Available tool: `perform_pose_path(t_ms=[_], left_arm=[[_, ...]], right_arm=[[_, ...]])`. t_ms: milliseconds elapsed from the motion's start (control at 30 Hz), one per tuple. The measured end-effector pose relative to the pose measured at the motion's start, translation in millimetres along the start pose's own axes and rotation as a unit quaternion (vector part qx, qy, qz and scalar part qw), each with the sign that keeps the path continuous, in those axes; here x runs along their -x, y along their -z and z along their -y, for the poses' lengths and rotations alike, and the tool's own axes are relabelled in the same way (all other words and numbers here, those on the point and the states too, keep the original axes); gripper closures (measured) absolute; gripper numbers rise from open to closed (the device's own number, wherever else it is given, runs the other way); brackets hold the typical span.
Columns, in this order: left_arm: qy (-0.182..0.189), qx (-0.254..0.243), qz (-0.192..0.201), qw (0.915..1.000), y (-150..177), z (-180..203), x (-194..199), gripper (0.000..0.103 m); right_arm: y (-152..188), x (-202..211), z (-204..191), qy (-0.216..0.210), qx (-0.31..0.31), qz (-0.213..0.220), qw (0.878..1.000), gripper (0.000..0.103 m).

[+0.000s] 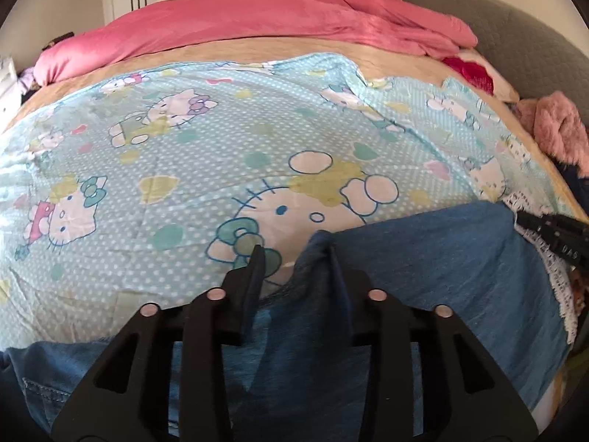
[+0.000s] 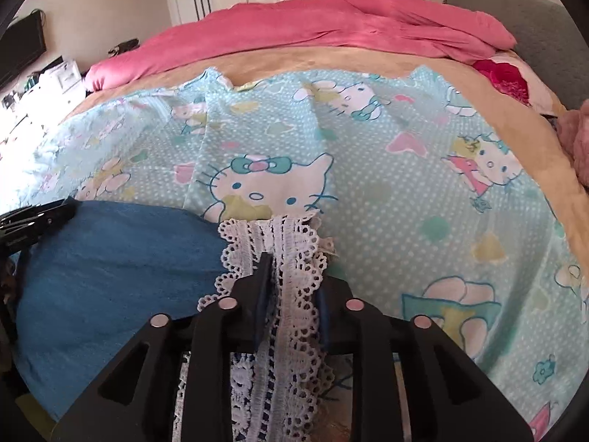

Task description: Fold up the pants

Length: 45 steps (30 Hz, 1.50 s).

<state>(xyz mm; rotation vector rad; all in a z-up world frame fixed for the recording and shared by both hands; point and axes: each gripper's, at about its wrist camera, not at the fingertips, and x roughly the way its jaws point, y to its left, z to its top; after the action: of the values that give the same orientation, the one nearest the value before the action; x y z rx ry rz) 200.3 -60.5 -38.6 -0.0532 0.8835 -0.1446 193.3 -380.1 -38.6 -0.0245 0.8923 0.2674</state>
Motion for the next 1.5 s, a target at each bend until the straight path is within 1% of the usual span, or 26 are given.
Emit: perform_pose_path(t_ms=[33,100,133,200,267,333,400,433,500,533,600,633,700,767,800,867,933,967,1033,1067,1133,1200,1267,1367,1433,1500], left_arm=[[0.001,0.008,0.005,1.0,-0.2,-4.3,4.4,0.071],[-0.023,0.014,0.018,0.9995,0.6,-14.9,19.3,0.071],[-0.037,0.015,0.023,0.9989,1.2,-19.6,26.5,0.071],[-0.053,0.028,0.034,0.9976,6.1,-36.2,47.1,0.071],[-0.064,0.039,0.041,0.9964,14.1,-49.6,64.7,0.071],[-0.071,0.045,0.043,0.9955,24.7,-59.3,79.4,0.067],[-0.063,0.055,0.037,0.9959,37.2,-64.8,90.9,0.062],[-0.061,0.055,0.036,0.996,42.8,-65.0,95.6,0.061],[-0.067,0.043,0.031,0.9964,52.2,-60.2,100.8,0.054],[-0.065,0.041,0.028,0.9967,55.0,-57.8,102.1,0.053],[-0.06,0.033,0.021,0.9975,56.0,-51.5,100.1,0.048],[-0.066,0.026,0.02,0.9973,56.2,-48.7,98.3,0.046],[-0.085,0.019,0.009,0.9961,56.0,-44.2,91.5,0.034],[-0.114,0.029,-0.012,0.993,59.3,-47.2,81.3,0.026],[-0.121,0.033,-0.018,0.9919,63.1,-50.9,78.4,0.026],[-0.136,0.038,-0.023,0.9897,71.0,-62.1,73.3,0.026],[-0.133,0.039,-0.017,0.9902,75.7,-69.5,74.9,0.031],[-0.128,0.041,-0.015,0.9908,76.9,-72.5,75.9,0.032],[-0.119,0.043,-0.014,0.9918,77.4,-75.6,76.4,0.032],[-0.118,0.043,-0.013,0.992,77.9,-75.7,76.1,0.032],[-0.118,0.042,-0.01,0.9921,78.3,-74.9,75.4,0.032],[-0.116,0.042,-0.007,0.9923,78.2,-74.7,75.5,0.032],[-0.107,0.048,-0.003,0.9931,78.4,-76.3,78.8,0.032],[-0.09,0.056,0.007,0.9944,77.1,-75.1,89.4,0.029],[-0.088,0.054,0.02,0.9945,75.8,-70.0,103.3,0.026],[-0.084,0.047,0.033,0.9948,74.8,-63.7,114.7,0.024]], right_arm=[[-0.2,5.4,2.3,0.01,-0.005,0.004,1.0,0.066],[1.0,19.7,8.7,0.014,-0.019,0.019,1.0,0.059],[3.1,34.1,12.5,0.016,-0.03,0.036,0.999,0.059],[9.6,58.2,12.2,0.031,-0.027,0.062,0.997,0.057],[18.6,75.1,9.0,0.026,-0.023,0.075,0.997,0.053],[29.9,87.3,0.1,0.014,-0.013,0.078,0.997,0.051],[39.2,94.4,-12.8,0.007,0.002,0.076,0.997,0.05],[44.0,97.0,-22.3,0.008,0.016,0.077,0.997,0.048],[50.2,100.2,-39.0,0.013,0.041,0.075,0.996,0.046],[54.4,101.9,-50.8,0.01,0.056,0.075,0.996,0.044],[57.2,100.1,-65.0,-0.007,0.073,0.069,0.995,0.042],[58.2,97.8,-75.7,-0.019,0.083,0.064,0.994,0.04],[58.1,90.9,-91.7,-0.034,0.094,0.056,0.993,0.038],[57.6,82.2,-103.9,-0.046,0.099,0.045,0.993,0.036],[57.3,77.9,-107.9,-0.047,0.101,0.038,0.993,0.036],[59.0,63.3,-111.1,-0.027,0.102,0.003,0.994,0.036],[64.2,53.6,-103.6,0.008,0.106,-0.026,0.994,0.036],[67.0,55.9,-97.7,0.006,0.104,-0.026,0.994,0.036],[72.0,59.7,-88.0,0.037,0.097,-0.031,0.994,0.036],[74.4,61.7,-81.8,0.035,0.089,-0.031,0.995,0.036],[79.4,65.6,-70.1,0.015,0.069,-0.03,0.997,0.036],[81.3,66.0,-72.0,0.021,0.074,-0.025,0.997,0.036],[80.7,65.7,-72.7,0.022,0.072,-0.024,0.997,0.036],[77.7,73.7,-66.5,0.003,0.054,-0.02,0.998,0.035],[76.8,90.7,-66.0,-0.003,0.051,0.004,0.999,0.03],[76.8,105.5,-67.5,-0.002,0.056,0.022,0.998,0.027]])
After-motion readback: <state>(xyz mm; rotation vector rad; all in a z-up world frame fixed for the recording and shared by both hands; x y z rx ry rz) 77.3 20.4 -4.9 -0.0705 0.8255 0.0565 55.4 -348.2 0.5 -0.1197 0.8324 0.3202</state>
